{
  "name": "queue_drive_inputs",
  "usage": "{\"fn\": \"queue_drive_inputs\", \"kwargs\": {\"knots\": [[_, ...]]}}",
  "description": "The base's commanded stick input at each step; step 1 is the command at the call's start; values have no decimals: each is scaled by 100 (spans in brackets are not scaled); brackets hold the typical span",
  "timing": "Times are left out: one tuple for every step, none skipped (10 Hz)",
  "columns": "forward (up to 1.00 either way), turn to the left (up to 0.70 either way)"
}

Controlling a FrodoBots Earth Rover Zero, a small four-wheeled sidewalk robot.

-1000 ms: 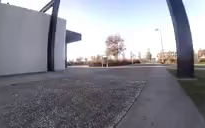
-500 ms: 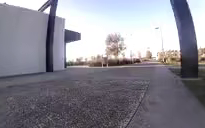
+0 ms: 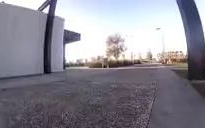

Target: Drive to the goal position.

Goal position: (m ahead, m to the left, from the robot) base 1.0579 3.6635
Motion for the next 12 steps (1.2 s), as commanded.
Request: {"fn": "queue_drive_inputs", "kwargs": {"knots": [[70,0],[70,0],[70,0],[70,0],[70,0],[70,-4],[70,-6],[70,-9],[70,-9],[70,-9],[70,-9],[70,-9]]}}
